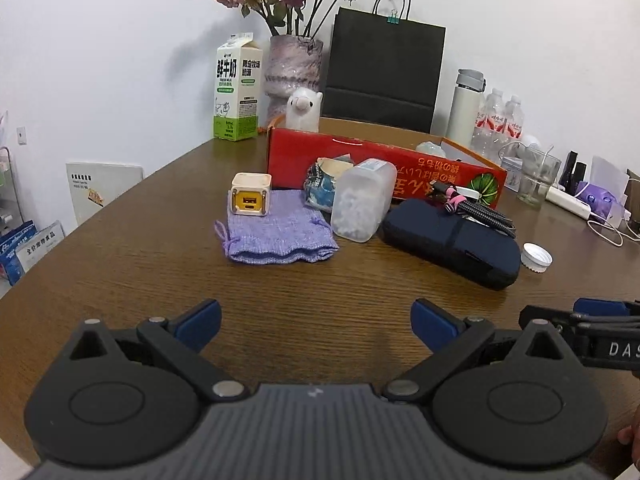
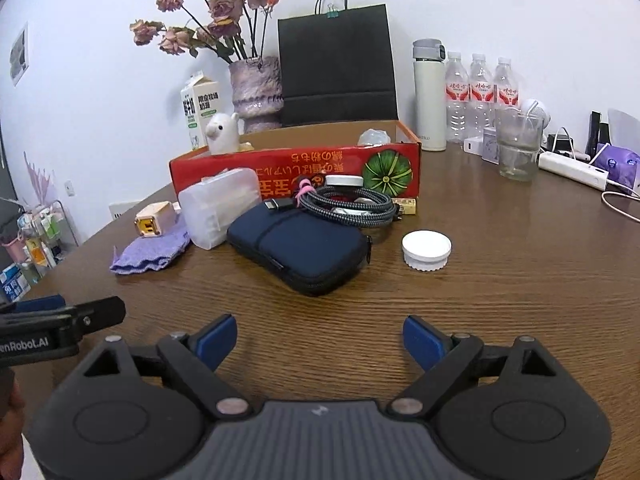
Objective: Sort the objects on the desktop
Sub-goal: 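Withdraw both tools from the box back over the table, then grasp the white cube charger with the left tool while the right tool grasps the white round lid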
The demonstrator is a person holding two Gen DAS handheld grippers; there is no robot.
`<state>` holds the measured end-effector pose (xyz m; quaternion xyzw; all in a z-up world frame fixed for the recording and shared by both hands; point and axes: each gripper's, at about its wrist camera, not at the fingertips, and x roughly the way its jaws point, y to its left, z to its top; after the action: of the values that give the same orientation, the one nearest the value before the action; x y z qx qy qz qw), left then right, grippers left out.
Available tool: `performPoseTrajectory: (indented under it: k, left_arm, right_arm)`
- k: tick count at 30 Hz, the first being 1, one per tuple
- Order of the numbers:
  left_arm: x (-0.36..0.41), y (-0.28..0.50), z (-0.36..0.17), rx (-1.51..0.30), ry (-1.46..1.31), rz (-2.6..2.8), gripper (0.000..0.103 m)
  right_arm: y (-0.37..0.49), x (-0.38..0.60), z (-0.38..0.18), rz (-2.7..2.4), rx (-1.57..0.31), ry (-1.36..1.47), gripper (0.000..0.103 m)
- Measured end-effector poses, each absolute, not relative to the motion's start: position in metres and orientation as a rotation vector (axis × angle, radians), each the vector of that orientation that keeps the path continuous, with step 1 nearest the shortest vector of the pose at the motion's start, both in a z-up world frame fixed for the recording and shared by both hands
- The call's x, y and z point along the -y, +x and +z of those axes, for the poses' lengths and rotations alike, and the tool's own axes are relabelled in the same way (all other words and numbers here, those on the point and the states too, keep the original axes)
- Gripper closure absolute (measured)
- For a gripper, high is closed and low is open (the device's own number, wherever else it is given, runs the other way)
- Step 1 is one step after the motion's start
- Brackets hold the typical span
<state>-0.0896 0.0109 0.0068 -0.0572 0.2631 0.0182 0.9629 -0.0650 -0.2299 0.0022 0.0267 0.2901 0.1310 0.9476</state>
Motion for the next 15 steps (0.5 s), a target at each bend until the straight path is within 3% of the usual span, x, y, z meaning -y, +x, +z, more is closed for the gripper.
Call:
performPoseTrajectory:
  k: [8, 15]
  left_arm:
    - [-0.045, -0.057, 0.023, -0.506, -0.063, 0.11, 0.006]
    - [-0.074, 0.018, 0.039, -0.515, -0.089, 0.065, 0.01]
  right_arm:
    - [-0.051, 0.234, 0.01, 0.296, -0.608, 0.066, 0.015]
    - [-0.005, 0.226, 0.033, 0.341, -0.568, 0.107, 0.036]
